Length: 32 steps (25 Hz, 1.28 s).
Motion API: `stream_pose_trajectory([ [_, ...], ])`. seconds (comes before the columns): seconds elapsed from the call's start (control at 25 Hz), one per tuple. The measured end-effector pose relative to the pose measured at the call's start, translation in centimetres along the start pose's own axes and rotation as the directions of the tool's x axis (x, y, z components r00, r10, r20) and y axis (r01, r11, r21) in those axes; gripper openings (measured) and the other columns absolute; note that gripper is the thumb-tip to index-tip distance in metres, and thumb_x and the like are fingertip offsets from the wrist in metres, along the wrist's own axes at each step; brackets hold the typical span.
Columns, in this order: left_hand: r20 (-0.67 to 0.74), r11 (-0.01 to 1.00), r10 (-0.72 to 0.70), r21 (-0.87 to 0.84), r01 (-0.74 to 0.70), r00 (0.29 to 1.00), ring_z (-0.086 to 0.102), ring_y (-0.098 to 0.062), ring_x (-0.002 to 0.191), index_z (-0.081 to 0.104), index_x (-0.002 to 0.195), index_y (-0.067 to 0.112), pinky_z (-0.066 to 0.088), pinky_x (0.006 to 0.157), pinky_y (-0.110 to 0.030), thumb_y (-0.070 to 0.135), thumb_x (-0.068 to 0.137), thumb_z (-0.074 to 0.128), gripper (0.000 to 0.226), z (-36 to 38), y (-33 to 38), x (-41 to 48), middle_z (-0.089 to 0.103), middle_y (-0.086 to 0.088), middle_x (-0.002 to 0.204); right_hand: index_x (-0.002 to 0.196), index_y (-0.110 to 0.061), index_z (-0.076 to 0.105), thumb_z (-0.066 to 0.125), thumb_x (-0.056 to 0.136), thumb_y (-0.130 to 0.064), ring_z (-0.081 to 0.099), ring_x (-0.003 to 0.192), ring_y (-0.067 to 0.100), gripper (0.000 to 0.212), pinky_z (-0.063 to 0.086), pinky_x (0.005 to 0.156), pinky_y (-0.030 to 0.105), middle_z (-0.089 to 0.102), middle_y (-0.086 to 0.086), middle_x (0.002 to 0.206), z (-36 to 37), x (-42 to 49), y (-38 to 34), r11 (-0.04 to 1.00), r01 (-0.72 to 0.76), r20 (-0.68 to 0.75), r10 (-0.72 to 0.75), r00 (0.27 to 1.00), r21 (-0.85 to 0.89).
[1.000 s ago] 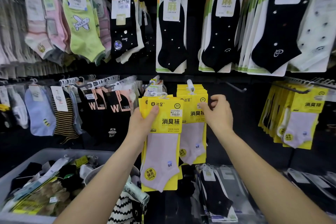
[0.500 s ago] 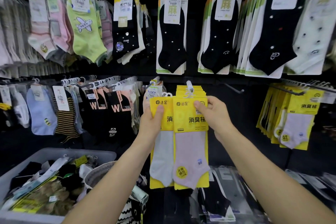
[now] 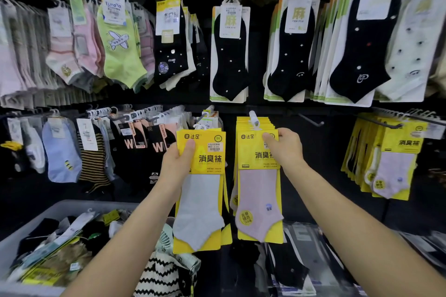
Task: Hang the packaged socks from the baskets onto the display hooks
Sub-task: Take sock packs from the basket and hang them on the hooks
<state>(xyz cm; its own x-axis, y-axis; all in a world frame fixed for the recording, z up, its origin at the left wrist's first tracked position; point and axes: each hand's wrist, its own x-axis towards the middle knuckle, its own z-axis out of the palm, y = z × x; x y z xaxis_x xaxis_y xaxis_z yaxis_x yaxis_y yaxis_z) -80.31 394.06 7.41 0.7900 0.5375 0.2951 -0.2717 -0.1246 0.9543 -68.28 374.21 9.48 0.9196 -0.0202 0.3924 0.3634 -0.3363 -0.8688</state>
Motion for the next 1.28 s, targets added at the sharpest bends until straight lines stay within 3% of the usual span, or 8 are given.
stream_pose_trajectory([
  [0.2, 0.041, 0.999, 0.018, -0.045, -0.016, 0.999, 0.070, -0.007, 0.071, 0.059, 0.108, 0.011, 0.053, 0.054, -0.018, 0.031, 0.097, 0.045, 0.027, 0.7, 0.1, -0.9, 0.071, -0.002, 0.093, 0.082, -0.017, 0.060, 0.059, 0.088, -0.035, 0.053, 0.064, 0.006, 0.019, 0.034, 0.048, 0.023, 0.060, -0.005, 0.075, 0.7, 0.5, 0.1, 0.997, 0.011, -0.014, -0.012, 1.000, -0.082],
  [0.4, 0.086, 0.999, 0.018, -0.051, -0.014, 0.996, 0.069, -0.021, 0.090, 0.057, 0.116, 0.005, 0.058, 0.067, -0.024, 0.030, 0.097, 0.045, 0.033, 2.5, 0.2, -1.2, 0.070, -0.012, 0.106, 0.092, -0.016, 0.055, 0.065, 0.083, -0.038, 0.055, 0.073, 0.013, 0.027, 0.040, 0.055, 0.028, 0.057, -0.006, 0.078, -0.5, 0.2, 0.6, 0.987, -0.067, 0.043, 0.074, 0.996, -0.145],
  [0.52, 0.118, 0.997, 0.038, -0.075, -0.030, 0.992, 0.069, -0.019, 0.090, 0.056, 0.120, 0.007, 0.056, 0.065, -0.022, 0.030, 0.098, 0.045, 0.034, 3.7, 0.4, -1.5, 0.069, -0.012, 0.109, 0.097, -0.017, 0.052, 0.065, 0.083, -0.044, 0.055, 0.079, 0.013, 0.033, 0.041, 0.060, 0.025, 0.055, -0.006, 0.082, -1.9, -1.0, 1.0, 0.999, -0.026, -0.006, 0.026, 1.000, -0.048],
  [0.68, 0.133, 0.994, 0.100, -0.067, -0.091, 0.986, 0.068, -0.023, 0.093, 0.062, 0.096, 0.026, 0.056, 0.082, -0.039, 0.028, 0.097, 0.046, 0.016, 5.9, 0.5, -2.2, 0.071, -0.009, 0.102, 0.089, -0.014, 0.060, 0.063, 0.080, -0.049, 0.061, 0.084, 0.018, 0.036, 0.050, 0.072, 0.035, 0.065, 0.004, 0.090, -1.5, -3.3, -0.7, 0.994, 0.101, 0.213, -0.105, 0.971, 0.031],
  [0.84, 0.207, 0.993, 0.092, -0.090, -0.075, 0.974, 0.069, -0.018, 0.091, 0.062, 0.110, 0.013, 0.057, 0.079, -0.035, 0.029, 0.096, 0.047, 0.026, 7.5, 0.3, -2.9, 0.071, -0.006, 0.103, 0.084, -0.015, 0.064, 0.069, 0.081, -0.032, 0.067, 0.086, 0.021, 0.018, 0.055, 0.081, 0.040, 0.071, 0.006, 0.089, -2.1, -3.8, -1.2, 0.993, 0.073, 0.189, -0.090, 0.978, 0.096],
  [1.0, 0.206, 0.997, 0.056, -0.068, -0.043, 0.977, 0.065, -0.016, 0.100, 0.060, 0.116, 0.011, 0.053, 0.087, -0.033, 0.029, 0.100, 0.038, 0.033, 7.8, -0.5, -2.5, 0.068, -0.005, 0.110, 0.092, -0.019, 0.059, 0.068, 0.084, -0.026, 0.070, 0.079, 0.013, 0.014, 0.056, 0.072, 0.032, 0.073, 0.002, 0.087, -3.4, -3.8, -0.4, 0.984, 0.011, 0.190, -0.046, 0.981, 0.177],
  [1.16, 0.083, 0.991, 0.114, 0.065, -0.119, 0.990, 0.058, 0.005, 0.062, 0.061, 0.093, 0.011, 0.042, 0.054, -0.005, 0.025, 0.100, 0.038, 0.028, 8.4, -1.1, -2.6, 0.062, 0.006, 0.074, 0.102, -0.024, 0.056, 0.068, 0.083, -0.025, 0.065, 0.095, 0.022, 0.023, 0.054, 0.084, 0.044, 0.065, 0.007, 0.107, -3.7, -3.3, -0.4, 0.998, 0.036, 0.271, -0.050, 0.961, 0.053],
  [1.28, 0.039, 0.982, 0.157, 0.103, -0.161, 0.987, 0.051, 0.010, 0.047, 0.055, 0.077, 0.017, 0.035, 0.044, -0.003, 0.021, 0.100, 0.039, 0.029, 8.8, -1.1, -2.7, 0.053, 0.009, 0.062, 0.096, -0.031, 0.059, 0.069, 0.082, -0.028, 0.057, 0.103, 0.018, 0.018, 0.052, 0.087, 0.041, 0.058, 0.001, 0.113, -3.7, -2.8, -1.1, 0.994, 0.104, 0.287, -0.095, 0.953, -0.014],
])
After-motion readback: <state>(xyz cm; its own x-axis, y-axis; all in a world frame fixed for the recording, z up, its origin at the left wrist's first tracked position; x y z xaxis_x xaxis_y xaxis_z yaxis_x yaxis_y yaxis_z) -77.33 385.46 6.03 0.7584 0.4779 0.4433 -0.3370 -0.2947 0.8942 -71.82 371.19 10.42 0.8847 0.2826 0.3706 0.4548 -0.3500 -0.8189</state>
